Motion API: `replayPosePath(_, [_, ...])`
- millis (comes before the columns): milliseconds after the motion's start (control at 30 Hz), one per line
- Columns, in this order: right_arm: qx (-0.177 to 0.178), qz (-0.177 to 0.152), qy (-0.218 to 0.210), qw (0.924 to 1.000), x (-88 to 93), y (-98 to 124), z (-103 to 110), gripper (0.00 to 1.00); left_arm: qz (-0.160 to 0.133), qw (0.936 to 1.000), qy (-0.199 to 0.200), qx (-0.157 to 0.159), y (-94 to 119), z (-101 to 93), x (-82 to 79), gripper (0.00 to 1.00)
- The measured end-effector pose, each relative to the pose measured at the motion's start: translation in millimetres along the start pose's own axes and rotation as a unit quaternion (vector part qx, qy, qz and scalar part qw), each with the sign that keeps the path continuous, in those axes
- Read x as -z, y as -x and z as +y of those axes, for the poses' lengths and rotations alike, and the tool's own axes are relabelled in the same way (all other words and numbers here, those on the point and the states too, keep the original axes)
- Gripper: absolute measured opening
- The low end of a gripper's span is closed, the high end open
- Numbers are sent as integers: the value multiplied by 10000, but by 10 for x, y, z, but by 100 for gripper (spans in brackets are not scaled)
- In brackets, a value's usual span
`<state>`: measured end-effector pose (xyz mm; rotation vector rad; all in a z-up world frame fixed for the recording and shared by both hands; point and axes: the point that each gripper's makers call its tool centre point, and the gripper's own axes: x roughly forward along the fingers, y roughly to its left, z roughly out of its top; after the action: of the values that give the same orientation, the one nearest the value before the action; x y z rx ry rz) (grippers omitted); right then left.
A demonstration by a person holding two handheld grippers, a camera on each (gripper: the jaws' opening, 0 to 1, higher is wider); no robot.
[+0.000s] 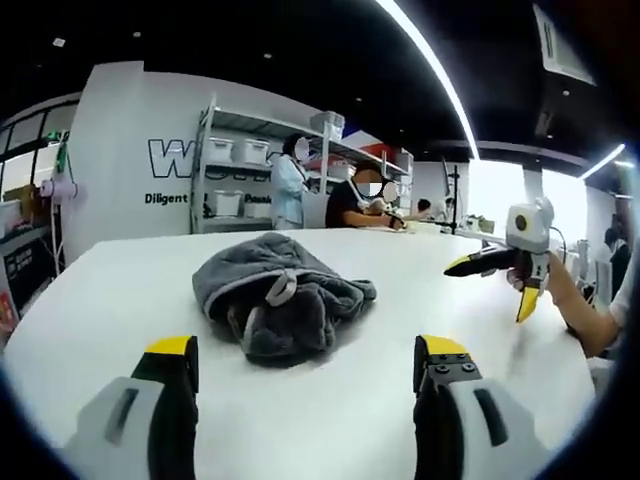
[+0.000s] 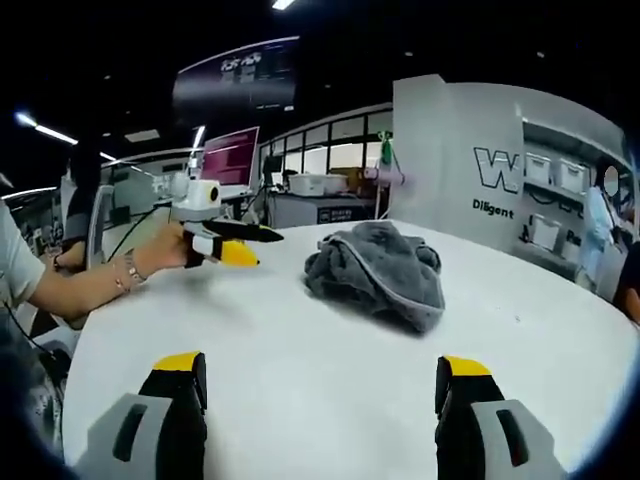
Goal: Fold the towel on the table until its edges align and the towel forms a compact rectangular stack.
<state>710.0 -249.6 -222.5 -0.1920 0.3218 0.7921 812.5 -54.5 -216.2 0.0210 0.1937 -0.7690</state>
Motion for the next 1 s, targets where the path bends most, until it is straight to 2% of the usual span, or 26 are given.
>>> replayPosePath(200, [6,-7,-18,10000,3,9,-3,99,-63,9999,-80,-31,-47,60,-87,93])
replayPosePath(433, [-33,35,63,10000,-8,-8,7,99,-6,9998,-190,11,-84,50,-85,92])
replayPosePath(600, [-52,89,121,9999,5,-15,31,99,-130,9998,78,145,-86,48,-103,88])
replayPosePath(667, [-56,80,134,9999,-2,-7,36,99,-230,9987,397,240,-87,40,-103,88])
replayPosePath(900, [-1,22,138,9999,-28,8,1,99,-112,9997,224,59,-158,147,-64,87])
replayPosePath(1000, [-7,-4,117,9999,-37,9,-3,99,-27,10000,52,22,-219,134,-70,87])
